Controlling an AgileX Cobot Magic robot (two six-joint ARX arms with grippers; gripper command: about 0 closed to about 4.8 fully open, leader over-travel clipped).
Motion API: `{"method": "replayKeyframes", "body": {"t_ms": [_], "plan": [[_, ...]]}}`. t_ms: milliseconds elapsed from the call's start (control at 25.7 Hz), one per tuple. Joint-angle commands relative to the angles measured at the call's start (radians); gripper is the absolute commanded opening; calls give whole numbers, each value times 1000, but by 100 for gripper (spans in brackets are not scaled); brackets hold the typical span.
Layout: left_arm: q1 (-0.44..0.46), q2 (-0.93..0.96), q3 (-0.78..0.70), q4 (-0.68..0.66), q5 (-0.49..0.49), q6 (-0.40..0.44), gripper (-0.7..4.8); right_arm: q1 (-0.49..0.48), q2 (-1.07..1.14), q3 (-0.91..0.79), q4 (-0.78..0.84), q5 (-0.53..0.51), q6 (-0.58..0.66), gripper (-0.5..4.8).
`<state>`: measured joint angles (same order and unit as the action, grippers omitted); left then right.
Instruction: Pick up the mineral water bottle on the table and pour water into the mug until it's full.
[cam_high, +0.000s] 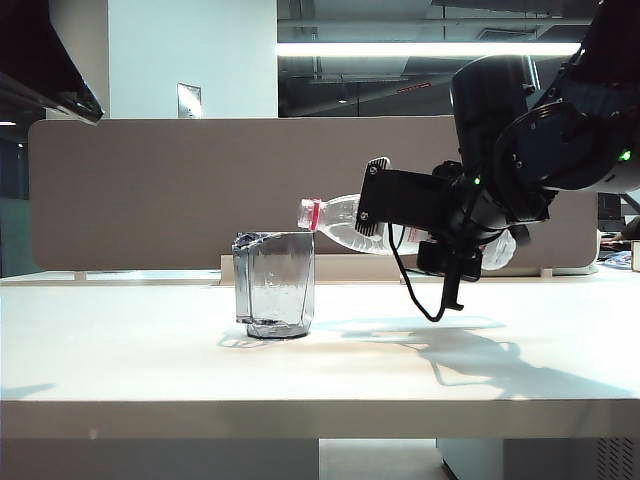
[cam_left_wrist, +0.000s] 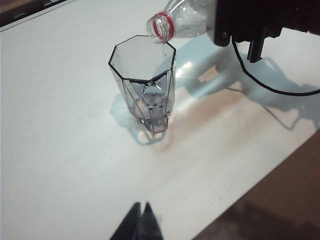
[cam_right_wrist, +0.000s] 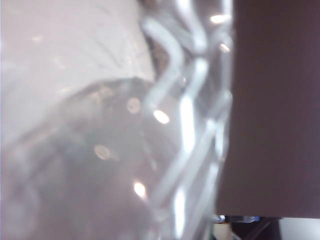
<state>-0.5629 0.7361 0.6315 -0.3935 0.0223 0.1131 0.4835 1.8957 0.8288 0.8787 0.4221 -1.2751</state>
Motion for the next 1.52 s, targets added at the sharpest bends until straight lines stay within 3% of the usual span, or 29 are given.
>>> {"method": "replayKeyframes", "body": {"t_ms": [39,350,1518], "plan": [[1,-2,2,9,0,0,-2,1,-18,12,133,6,-75,211],[1,-2,2,10,0,0,-2,1,-18,13,222,6,-194,211],[1,-2,2,10,0,0,-2,1,-18,27,309,8,-331,211]]}}
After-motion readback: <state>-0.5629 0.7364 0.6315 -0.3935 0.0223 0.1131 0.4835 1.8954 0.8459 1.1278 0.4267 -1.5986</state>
